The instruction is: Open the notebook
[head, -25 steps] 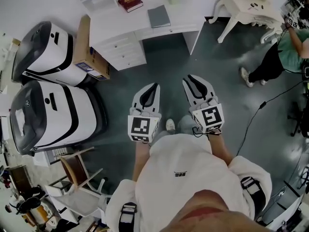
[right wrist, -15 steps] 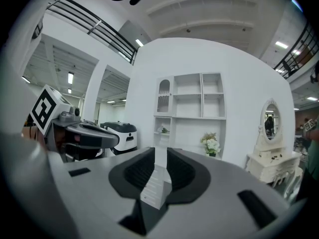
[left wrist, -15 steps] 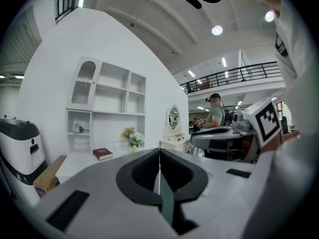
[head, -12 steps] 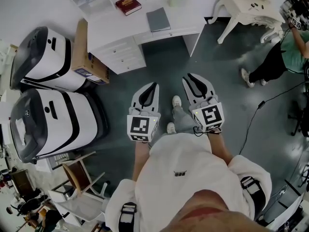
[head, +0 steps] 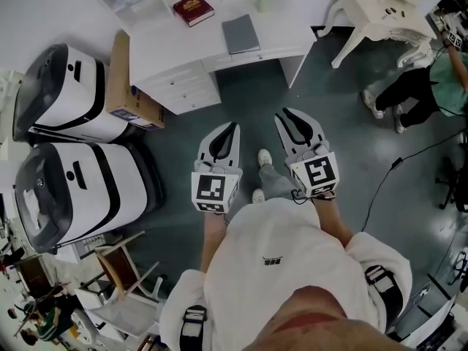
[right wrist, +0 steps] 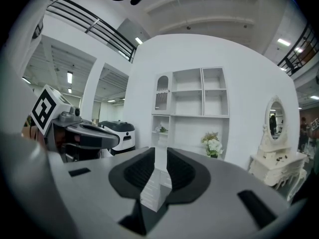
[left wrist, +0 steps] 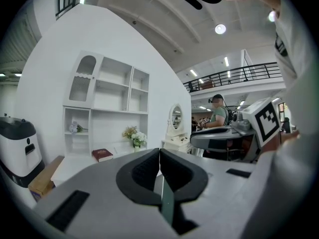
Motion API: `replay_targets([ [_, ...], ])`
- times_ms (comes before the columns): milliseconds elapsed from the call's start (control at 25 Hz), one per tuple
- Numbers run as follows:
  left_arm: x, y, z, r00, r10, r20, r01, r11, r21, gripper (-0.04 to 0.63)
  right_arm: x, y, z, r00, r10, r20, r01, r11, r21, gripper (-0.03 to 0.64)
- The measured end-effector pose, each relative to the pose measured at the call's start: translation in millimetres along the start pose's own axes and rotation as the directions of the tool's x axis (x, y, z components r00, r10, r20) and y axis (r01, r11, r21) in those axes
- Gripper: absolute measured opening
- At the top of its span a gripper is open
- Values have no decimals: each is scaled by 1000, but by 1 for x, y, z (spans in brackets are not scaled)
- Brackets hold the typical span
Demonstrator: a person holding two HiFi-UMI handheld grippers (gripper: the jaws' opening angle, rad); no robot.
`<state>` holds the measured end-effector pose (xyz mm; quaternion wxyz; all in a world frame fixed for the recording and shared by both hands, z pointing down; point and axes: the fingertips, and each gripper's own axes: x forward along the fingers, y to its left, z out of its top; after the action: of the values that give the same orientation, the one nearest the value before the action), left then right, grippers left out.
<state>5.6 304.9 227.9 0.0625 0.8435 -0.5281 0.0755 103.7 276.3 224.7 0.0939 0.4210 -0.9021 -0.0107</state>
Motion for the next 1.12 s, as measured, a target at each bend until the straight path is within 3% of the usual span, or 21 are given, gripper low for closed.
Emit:
replay_targets([
  [600, 107, 44, 20, 999, 35, -9, -35, 999, -24, 0, 92, -83, 2, 999, 46, -2, -46, 999, 15, 60],
  [1120, 189, 75, 23, 998, 62, -31, -63, 998, -21, 0, 164, -142, -20, 995, 90, -37, -89, 995, 42, 58],
])
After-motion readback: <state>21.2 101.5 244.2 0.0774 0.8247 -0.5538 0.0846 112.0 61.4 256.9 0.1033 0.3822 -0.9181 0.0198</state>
